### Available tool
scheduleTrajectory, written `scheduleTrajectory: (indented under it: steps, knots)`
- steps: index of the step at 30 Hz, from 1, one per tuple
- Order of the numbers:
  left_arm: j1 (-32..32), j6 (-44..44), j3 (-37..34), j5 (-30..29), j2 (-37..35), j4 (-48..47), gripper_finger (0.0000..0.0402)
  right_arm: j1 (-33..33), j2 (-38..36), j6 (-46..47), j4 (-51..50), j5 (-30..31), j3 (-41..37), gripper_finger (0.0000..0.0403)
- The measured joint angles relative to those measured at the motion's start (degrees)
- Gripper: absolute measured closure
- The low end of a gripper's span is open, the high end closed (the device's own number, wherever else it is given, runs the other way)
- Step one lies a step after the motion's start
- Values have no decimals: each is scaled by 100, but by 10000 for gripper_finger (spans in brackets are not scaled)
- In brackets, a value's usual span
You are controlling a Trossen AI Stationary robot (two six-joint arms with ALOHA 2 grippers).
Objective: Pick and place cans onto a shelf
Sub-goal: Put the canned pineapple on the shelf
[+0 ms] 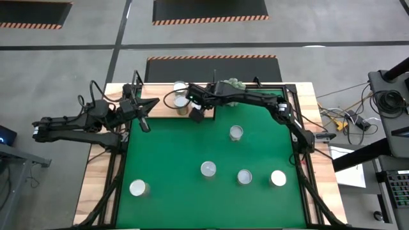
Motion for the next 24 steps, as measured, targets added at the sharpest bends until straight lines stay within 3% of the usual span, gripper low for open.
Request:
scheduleTrajectory:
  steps: [7, 12, 17, 24]
  knots:
    - [0, -26, 0, -1, 0, 2, 402, 0, -14, -211, -329, 1, 564, 72]
    - [0, -28, 0, 0, 2, 20, 402, -9, -42, -1330, -270, -341, 576, 104]
    - [-2, -28, 0, 0, 2, 20, 402, -12, 79, -2568, -271, -967, 569, 191]
    - [0, -26, -2, 0, 2, 13, 402, -95, 105, -2623, -186, -896, 567, 347]
